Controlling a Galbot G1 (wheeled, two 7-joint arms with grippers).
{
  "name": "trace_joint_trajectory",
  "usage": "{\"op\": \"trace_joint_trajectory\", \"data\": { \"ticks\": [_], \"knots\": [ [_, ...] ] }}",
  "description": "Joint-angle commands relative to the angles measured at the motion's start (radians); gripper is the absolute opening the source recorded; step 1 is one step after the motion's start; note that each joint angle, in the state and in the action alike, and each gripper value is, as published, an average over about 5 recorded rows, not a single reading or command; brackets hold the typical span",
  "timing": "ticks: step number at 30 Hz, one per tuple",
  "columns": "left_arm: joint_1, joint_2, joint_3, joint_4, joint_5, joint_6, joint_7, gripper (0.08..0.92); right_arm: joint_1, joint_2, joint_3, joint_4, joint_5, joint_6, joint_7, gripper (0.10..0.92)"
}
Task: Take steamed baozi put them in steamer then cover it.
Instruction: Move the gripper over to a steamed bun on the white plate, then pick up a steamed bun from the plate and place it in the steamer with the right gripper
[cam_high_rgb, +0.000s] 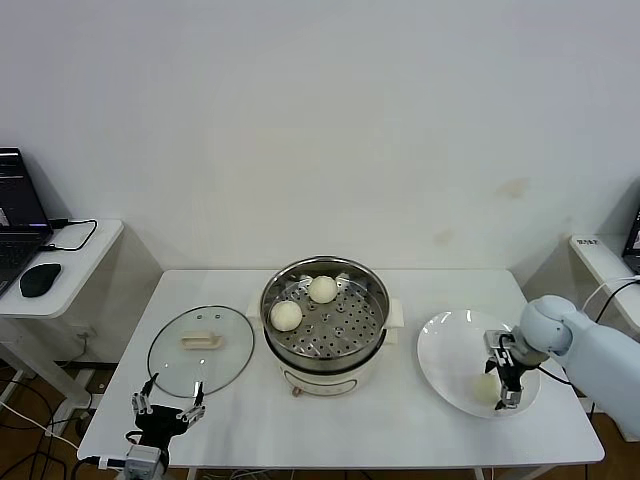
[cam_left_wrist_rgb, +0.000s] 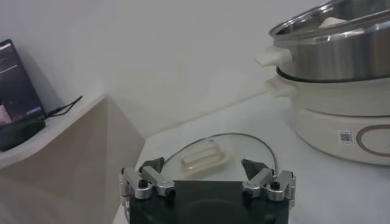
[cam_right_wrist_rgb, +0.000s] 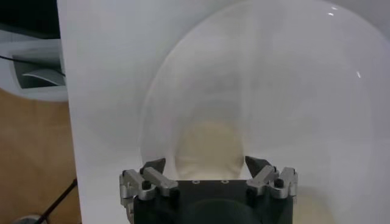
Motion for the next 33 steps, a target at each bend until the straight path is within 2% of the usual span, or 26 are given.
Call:
{"op": "trace_joint_trajectory", "data": {
  "ticks": [1,8,14,21,27,33],
  "knots": [
    [0.0,0.001,0.0,0.003,0.002,0.0,0.0,0.823,-0.008,0.001,0.006,-0.01,0.007,-0.002,0.01,0.762],
    [-0.003,0.0,0.002,0.003,0.002,0.0,0.0,0.823,-0.001,-0.002,0.018,-0.013,0.021,-0.003,0.002,0.646],
    [-0.014,-0.001,0.007,0.012,0.001,-0.002,-0.002,0.823,0.07,-0.028,0.011,0.006,0.078,-0.014,-0.022,0.628],
    [-0.032,0.002,0.01,0.013,-0.002,-0.008,-0.006,0.823,0.427,-0.036,-0.155,0.022,0.21,-0.026,-0.051,0.628],
    [-0.047,0.003,0.003,0.025,0.001,-0.026,-0.022,0.823,0.714,0.1,-0.318,-0.026,0.313,-0.04,-0.089,0.631],
    [-0.057,0.007,-0.009,0.03,0.005,-0.042,-0.041,0.823,0.858,0.312,-0.389,-0.135,0.415,-0.013,-0.134,0.631]
  ]
}}
